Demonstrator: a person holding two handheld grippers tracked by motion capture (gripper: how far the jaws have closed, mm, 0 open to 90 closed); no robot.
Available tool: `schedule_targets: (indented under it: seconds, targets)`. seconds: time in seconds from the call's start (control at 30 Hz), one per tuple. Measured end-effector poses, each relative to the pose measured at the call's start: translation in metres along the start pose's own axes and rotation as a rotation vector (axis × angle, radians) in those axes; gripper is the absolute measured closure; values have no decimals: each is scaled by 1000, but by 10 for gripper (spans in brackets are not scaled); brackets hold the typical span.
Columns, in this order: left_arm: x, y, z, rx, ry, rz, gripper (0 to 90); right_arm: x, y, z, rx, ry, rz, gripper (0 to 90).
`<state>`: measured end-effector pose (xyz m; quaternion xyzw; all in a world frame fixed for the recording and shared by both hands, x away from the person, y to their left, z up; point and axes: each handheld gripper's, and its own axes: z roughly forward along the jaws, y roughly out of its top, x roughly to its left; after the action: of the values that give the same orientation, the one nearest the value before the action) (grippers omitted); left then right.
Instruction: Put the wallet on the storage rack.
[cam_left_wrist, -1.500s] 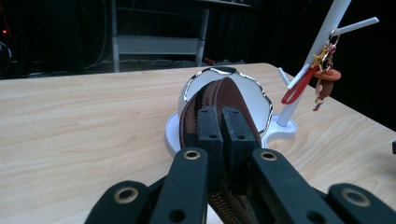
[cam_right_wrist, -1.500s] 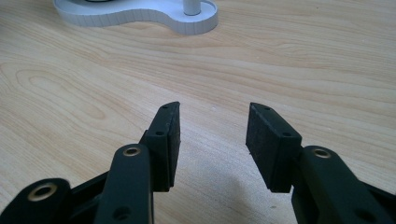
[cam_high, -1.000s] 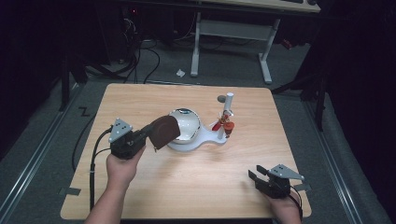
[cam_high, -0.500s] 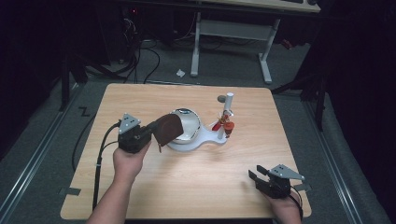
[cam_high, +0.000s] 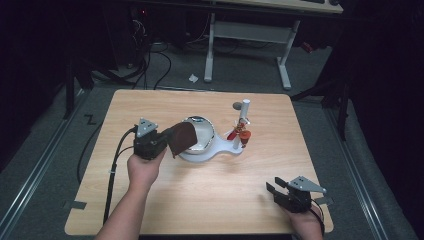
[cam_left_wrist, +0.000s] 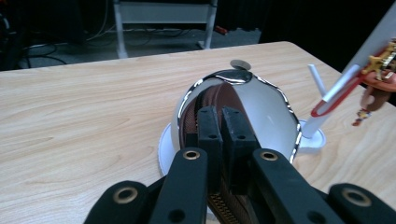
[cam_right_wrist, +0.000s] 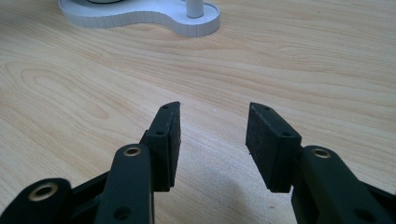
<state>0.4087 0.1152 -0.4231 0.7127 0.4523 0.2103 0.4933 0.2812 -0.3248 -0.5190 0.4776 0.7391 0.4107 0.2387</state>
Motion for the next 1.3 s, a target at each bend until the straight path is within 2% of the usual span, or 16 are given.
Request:
schedule_targets:
  seconds: [0.2,0.6,0.9,1.13,1.3]
  targets:
    - [-5,4,9,12,10,14,872,0,0,0,1,1,-3,555]
    - [-10,11,31,34,40,2,872,0,0,-1,-3,2,-2,556]
    - [-13,18,45,62,88,22,870,0,0,-1,-2,3,-5,556]
    - [-21,16,54,62,108,42,861,0,-1,-1,-2,7,-3,556]
    - [-21,17,55,55,110,37,850,0,-1,-2,-2,9,-4,556]
